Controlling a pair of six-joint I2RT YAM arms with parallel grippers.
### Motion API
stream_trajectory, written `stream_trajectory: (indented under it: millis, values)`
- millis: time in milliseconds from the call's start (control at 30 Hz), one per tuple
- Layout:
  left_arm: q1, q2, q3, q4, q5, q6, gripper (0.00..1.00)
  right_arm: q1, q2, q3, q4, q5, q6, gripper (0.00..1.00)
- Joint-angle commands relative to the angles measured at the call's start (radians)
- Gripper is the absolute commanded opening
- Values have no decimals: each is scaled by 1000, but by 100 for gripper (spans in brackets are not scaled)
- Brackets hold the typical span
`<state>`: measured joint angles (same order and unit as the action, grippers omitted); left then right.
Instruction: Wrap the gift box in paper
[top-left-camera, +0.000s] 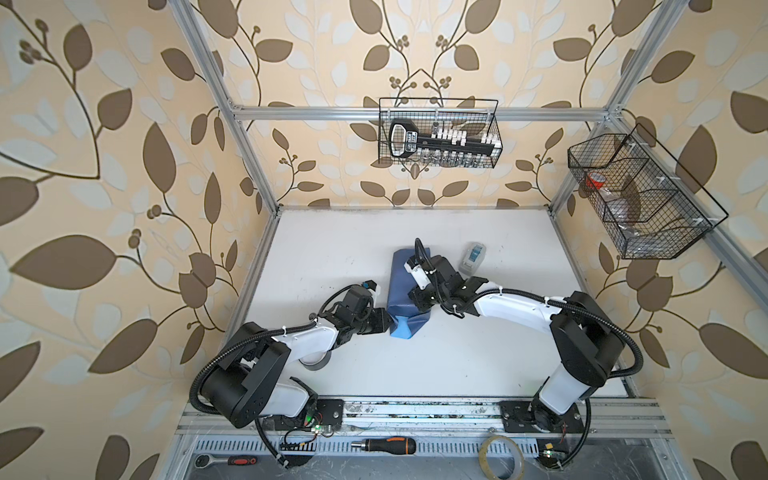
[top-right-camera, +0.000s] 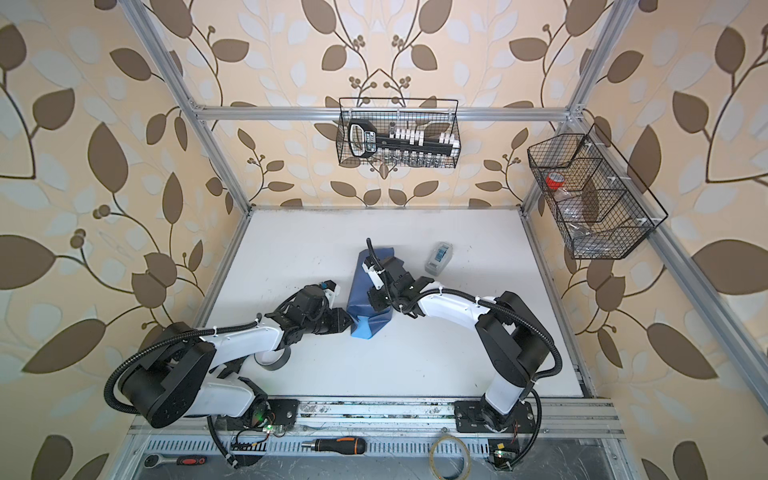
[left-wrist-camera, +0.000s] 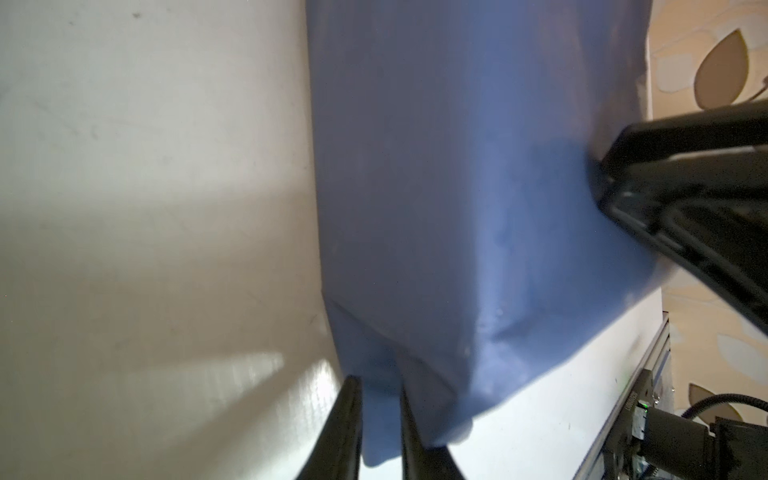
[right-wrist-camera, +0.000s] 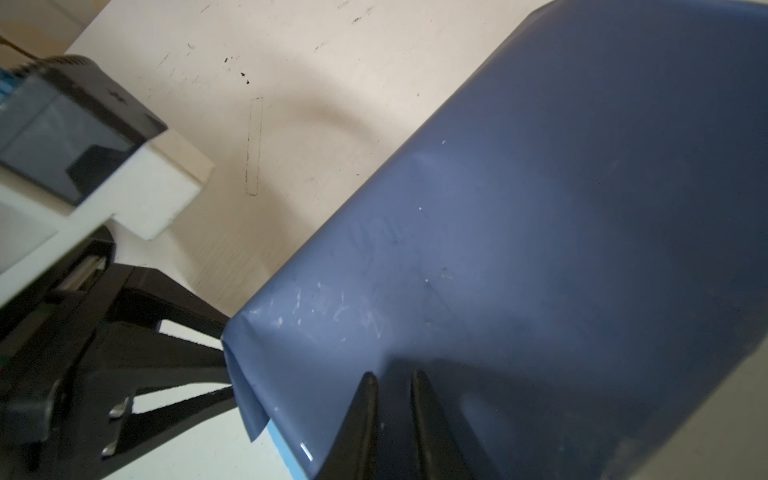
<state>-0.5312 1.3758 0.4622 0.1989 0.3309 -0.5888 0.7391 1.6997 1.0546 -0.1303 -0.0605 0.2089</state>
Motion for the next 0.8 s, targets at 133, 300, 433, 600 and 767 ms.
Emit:
stream_trajectory:
  millis: [133, 300, 433, 600, 767]
  values:
    - [-19, 21, 7, 109, 4, -41, 18, -2, 35, -34, -24, -16, -2, 16]
    - [-30, 42, 10, 150, -5, -62, 16, -1, 35, -37, -25, -15, -3, 16]
    - [-36, 49, 7, 180, -16, -75, 15, 0, 38, -40, -22, -16, -2, 15]
    - [-47, 58, 5, 215, -34, -92, 15, 0, 38, -49, -20, -15, 0, 14]
    - [-58, 101, 3, 251, -51, -103, 15, 0, 41, -52, -19, -16, 1, 13]
